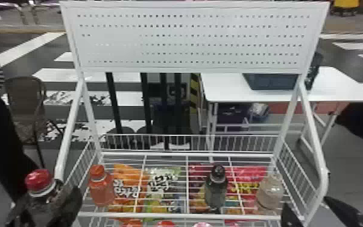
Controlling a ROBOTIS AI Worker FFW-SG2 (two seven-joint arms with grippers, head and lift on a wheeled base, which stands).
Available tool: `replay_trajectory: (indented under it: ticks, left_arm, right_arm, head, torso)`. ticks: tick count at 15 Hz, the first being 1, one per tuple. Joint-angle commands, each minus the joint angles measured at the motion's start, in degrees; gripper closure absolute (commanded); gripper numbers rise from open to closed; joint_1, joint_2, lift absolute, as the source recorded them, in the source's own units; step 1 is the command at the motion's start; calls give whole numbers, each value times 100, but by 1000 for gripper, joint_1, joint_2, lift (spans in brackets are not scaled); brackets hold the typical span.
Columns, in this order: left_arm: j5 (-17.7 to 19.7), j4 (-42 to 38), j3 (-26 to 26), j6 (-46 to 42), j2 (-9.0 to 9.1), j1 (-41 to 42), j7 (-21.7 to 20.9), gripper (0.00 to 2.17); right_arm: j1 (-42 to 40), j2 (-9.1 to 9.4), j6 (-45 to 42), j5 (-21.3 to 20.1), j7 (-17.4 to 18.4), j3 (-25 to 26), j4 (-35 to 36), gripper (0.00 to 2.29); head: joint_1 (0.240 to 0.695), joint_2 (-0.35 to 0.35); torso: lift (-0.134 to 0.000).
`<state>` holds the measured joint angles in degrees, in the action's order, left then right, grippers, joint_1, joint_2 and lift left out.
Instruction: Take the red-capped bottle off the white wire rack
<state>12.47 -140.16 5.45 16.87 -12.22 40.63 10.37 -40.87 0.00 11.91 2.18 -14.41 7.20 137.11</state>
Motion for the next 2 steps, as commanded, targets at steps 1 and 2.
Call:
replay_trajectory:
  ticks: [1, 2]
  left_arm:
    - [-8, 15, 8, -3, 0, -2, 0, 1882]
    - [-8, 32, 8, -3, 0, -11, 0, 1882]
  right_arm:
    - [0, 5, -52, -7, 0, 0, 9, 140]
    - [0, 5, -52, -7, 0, 0, 0, 140]
  head:
    - [499, 0]
    - [499, 0]
  torso:
    - [0]
    - [0]
